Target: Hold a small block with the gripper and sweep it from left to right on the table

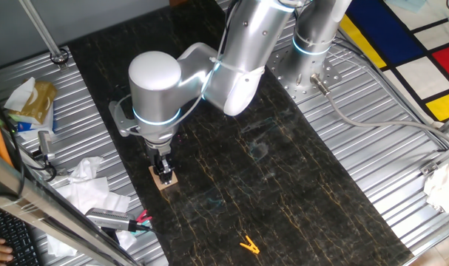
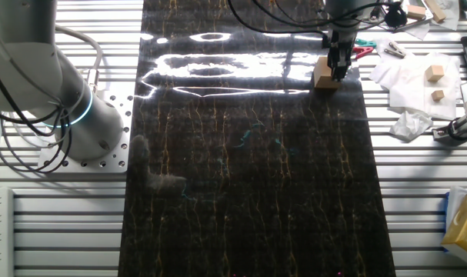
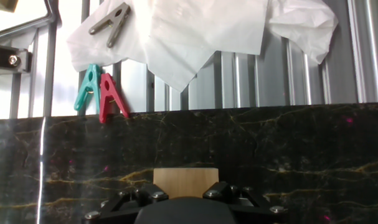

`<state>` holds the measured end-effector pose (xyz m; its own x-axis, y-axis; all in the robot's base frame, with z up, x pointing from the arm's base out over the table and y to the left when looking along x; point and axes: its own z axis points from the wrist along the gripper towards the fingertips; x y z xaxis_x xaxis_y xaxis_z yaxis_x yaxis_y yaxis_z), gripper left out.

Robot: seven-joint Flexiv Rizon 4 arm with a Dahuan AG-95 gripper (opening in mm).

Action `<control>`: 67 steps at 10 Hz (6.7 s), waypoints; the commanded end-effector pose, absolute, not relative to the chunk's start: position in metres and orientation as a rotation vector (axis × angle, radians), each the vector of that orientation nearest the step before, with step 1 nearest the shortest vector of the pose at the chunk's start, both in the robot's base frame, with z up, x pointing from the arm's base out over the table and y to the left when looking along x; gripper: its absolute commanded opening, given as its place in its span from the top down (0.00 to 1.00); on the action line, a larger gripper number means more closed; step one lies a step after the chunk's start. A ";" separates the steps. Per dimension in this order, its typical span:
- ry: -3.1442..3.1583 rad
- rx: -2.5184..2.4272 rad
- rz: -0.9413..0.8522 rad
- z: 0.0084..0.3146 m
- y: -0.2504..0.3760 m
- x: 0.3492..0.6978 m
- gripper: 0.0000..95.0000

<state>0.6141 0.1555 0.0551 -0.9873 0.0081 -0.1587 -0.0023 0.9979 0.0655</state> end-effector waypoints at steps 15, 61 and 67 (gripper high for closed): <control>2.979 0.063 0.087 0.051 0.178 0.617 1.00; 2.978 0.260 0.162 0.057 0.252 0.623 1.00; 2.977 0.274 0.167 0.058 0.257 0.622 1.00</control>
